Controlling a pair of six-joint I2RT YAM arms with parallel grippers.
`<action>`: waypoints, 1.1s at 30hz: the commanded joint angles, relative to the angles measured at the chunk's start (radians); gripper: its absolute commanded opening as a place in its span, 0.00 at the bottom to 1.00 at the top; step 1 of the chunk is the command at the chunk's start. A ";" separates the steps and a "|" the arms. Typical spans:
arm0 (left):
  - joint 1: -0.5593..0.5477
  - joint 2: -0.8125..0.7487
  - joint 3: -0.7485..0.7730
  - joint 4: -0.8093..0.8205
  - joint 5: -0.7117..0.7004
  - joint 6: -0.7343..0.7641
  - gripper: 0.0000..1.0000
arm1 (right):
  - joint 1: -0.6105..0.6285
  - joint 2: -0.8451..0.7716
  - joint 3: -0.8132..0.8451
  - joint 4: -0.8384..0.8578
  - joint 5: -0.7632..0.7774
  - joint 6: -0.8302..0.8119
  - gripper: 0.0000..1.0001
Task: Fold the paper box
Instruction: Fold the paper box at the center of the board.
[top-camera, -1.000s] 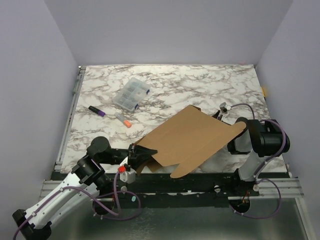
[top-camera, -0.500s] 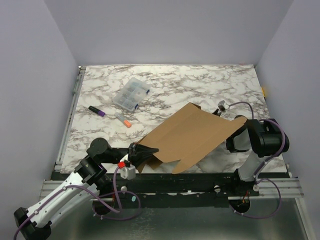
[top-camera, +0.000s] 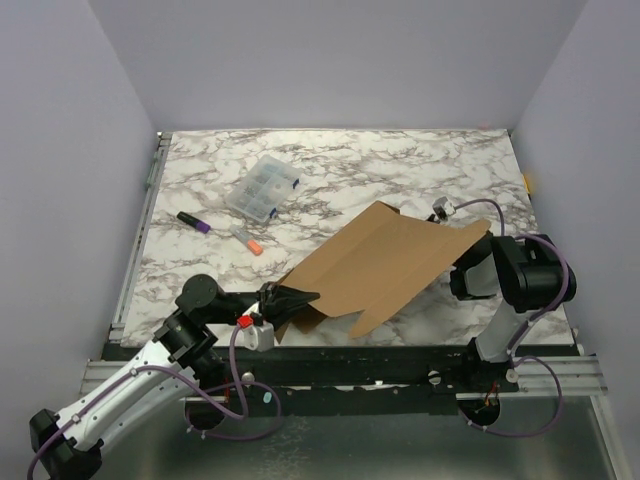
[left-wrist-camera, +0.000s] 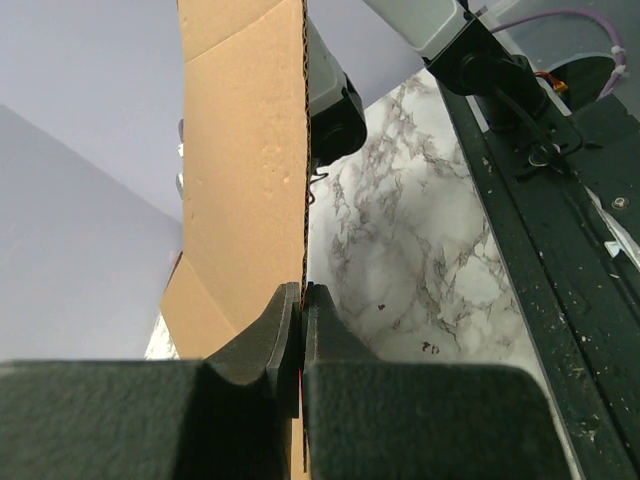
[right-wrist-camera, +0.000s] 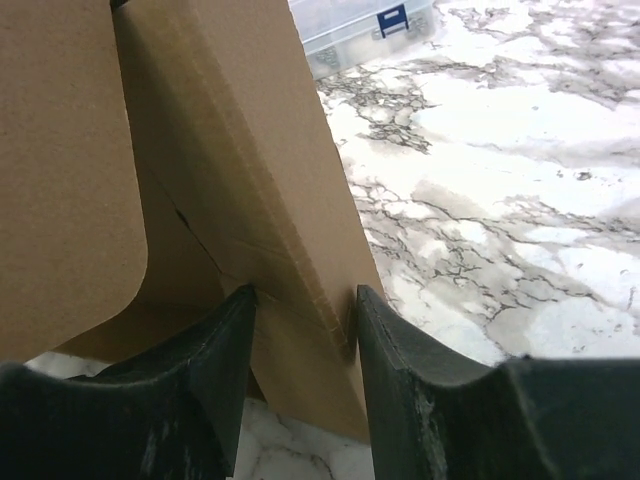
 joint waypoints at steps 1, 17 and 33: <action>-0.005 0.013 -0.015 0.030 0.007 -0.043 0.00 | 0.011 0.016 0.028 0.010 0.054 -0.040 0.49; -0.005 0.036 -0.043 0.079 -0.021 -0.085 0.00 | 0.011 0.133 0.093 0.163 -0.048 0.059 0.69; -0.005 0.031 -0.071 0.047 0.038 -0.103 0.00 | -0.019 0.152 0.111 0.150 -0.046 0.074 0.74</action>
